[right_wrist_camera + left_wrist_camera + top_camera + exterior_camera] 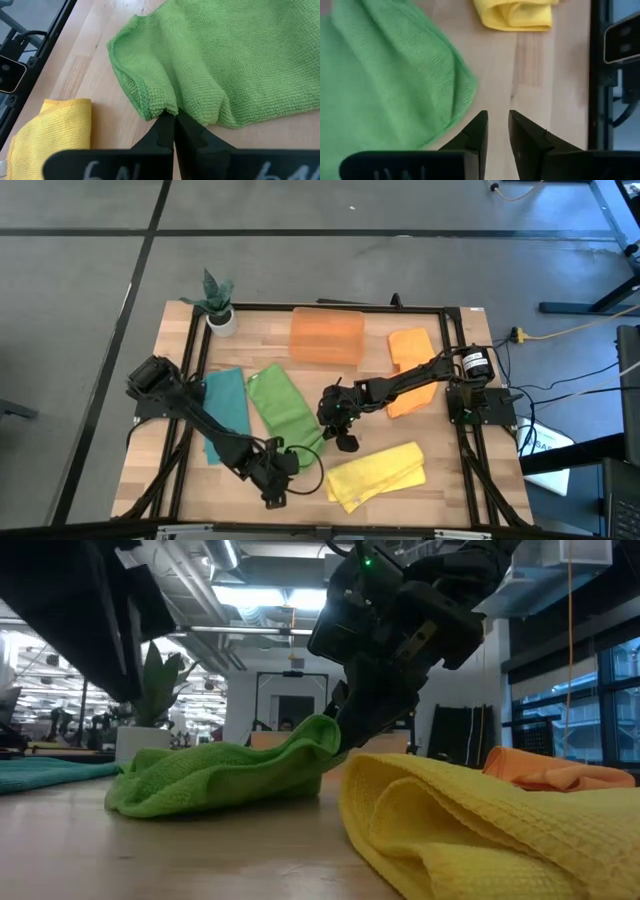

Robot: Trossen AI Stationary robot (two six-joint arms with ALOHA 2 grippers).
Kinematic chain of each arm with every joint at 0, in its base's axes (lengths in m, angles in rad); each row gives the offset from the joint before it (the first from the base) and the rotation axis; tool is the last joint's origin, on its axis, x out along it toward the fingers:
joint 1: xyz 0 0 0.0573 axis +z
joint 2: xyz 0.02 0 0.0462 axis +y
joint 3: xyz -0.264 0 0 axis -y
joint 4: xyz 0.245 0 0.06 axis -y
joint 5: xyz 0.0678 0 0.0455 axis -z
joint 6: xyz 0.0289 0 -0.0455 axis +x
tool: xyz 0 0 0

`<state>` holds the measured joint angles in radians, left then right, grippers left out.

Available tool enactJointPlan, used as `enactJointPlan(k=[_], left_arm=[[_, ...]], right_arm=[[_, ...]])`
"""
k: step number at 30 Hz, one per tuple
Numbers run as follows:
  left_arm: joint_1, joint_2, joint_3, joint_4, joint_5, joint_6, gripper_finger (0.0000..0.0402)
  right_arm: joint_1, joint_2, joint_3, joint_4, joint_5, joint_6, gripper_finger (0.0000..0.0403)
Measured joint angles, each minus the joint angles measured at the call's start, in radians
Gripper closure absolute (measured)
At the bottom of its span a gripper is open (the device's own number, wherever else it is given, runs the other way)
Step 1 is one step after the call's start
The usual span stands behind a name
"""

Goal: Roll microfiber towels into tight, uniform cylinder then place into a basket
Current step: Roll the green microfiber cloth

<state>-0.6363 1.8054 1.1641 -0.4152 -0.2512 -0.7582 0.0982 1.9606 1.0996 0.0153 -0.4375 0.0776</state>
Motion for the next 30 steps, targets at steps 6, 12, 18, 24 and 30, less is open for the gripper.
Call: enactJointPlan(k=[6, 12, 18, 24, 30], left_arm=[[0.019, 0.059, -0.001, 0.102, 0.001, 0.148, 0.0335], [0.038, 0.069, -0.001, 0.158, 0.005, 0.227, 0.0335], [0.049, 0.099, -0.001, 0.202, 0.006, 0.269, 0.0335], [0.052, 0.159, -0.002, 0.218, 0.017, 0.274, 0.0335], [0.052, 0.165, -0.002, 0.214, -0.029, 0.270, 0.0335]], right_arm=[[0.000, 0.000, 0.000, 0.000, 0.000, 0.000, 0.0400], [0.000, 0.000, 0.000, 0.000, 0.000, 0.000, 0.0400], [0.000, 0.000, 0.000, 0.000, 0.000, 0.000, 0.0400], [0.000, 0.000, 0.000, -0.001, 0.000, 0.001, 0.0400], [0.000, 0.000, 0.000, -0.002, 0.000, 0.011, 0.0400]])
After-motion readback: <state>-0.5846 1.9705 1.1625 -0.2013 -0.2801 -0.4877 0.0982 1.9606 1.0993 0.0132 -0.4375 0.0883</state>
